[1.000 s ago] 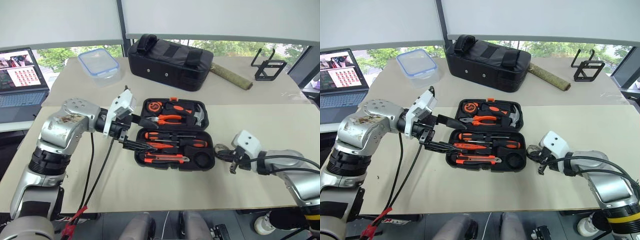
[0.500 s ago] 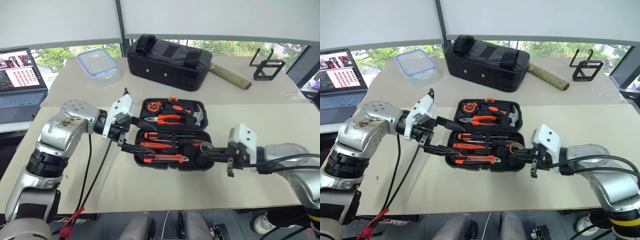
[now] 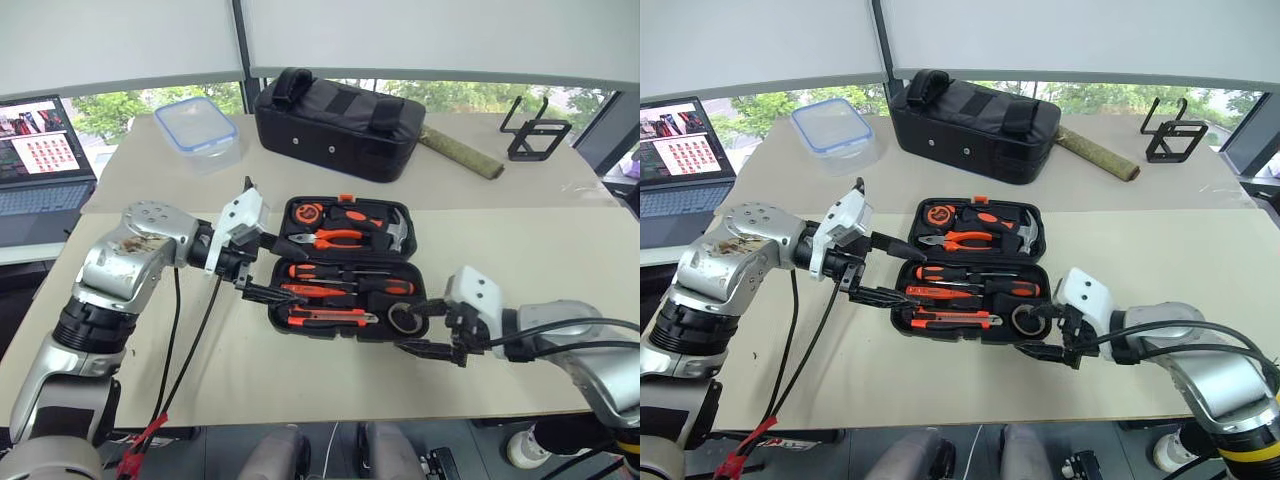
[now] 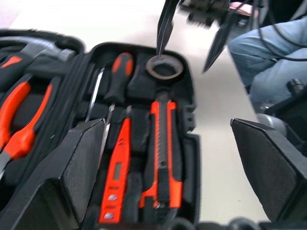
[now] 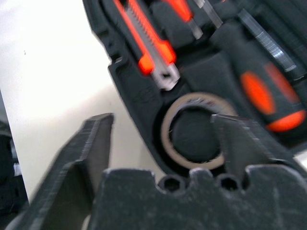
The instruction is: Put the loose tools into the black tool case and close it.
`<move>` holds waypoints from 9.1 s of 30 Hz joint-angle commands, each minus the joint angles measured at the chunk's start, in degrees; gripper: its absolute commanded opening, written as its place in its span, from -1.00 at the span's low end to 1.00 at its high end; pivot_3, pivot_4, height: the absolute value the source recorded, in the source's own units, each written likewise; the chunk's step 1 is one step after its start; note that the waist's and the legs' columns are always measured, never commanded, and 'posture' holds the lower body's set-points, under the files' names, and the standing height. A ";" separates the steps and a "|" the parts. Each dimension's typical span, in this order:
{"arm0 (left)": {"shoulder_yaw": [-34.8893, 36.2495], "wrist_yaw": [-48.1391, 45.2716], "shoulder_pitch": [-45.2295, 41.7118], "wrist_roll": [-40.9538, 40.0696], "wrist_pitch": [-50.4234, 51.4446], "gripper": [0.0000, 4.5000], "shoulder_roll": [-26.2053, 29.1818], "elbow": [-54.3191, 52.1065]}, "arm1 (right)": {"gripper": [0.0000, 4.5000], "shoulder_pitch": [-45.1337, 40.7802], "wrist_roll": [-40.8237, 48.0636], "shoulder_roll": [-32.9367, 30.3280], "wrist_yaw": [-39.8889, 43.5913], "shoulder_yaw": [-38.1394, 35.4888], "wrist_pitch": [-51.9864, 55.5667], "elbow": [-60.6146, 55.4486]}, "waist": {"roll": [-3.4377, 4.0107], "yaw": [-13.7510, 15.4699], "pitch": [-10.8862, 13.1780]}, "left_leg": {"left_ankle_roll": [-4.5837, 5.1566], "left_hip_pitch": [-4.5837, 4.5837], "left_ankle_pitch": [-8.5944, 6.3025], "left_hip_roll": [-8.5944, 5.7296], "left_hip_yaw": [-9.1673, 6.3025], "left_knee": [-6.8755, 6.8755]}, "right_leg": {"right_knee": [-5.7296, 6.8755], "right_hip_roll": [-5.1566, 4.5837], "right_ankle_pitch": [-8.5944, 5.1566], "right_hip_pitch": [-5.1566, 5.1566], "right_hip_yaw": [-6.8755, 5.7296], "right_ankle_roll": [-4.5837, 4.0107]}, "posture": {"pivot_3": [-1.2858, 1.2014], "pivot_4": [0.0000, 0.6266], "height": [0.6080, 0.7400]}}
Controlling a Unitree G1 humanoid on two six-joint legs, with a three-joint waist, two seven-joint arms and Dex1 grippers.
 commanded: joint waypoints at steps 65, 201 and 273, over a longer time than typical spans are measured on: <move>9.46 27.59 -20.14 8.61 19.05 0.92 -18.65 47.40 | 0.58 -43.27 -13.85 18.68 -13.59 3.87 11.19 55.46 | -0.02 -1.24 0.01 | -0.07 -0.88 0.11 -0.10 0.02 0.22 | 0.70 -0.15 0.16 -0.97 -0.09 -0.07 | 0.03 -0.52 0.60; -18.15 0.05 -7.98 23.40 -26.83 -0.98 -20.05 26.85 | -1.00 14.69 -9.39 7.86 -9.16 5.79 -12.66 -5.48 | -0.23 0.82 -0.87 | 0.16 0.34 -0.01 0.00 0.27 0.03 | -0.05 0.11 0.15 0.29 0.01 0.02 | 0.03 -0.52 0.60; 33.18 -6.69 37.42 -7.98 8.93 1.00 18.77 -13.87 | 0.99 8.81 15.23 -13.87 25.13 -26.12 -2.11 12.49 | 0.09 0.25 0.22 | 0.14 0.80 -0.08 0.19 0.27 -1.01 | -0.78 0.20 0.04 0.36 -0.06 -0.07 | 0.03 -0.52 0.60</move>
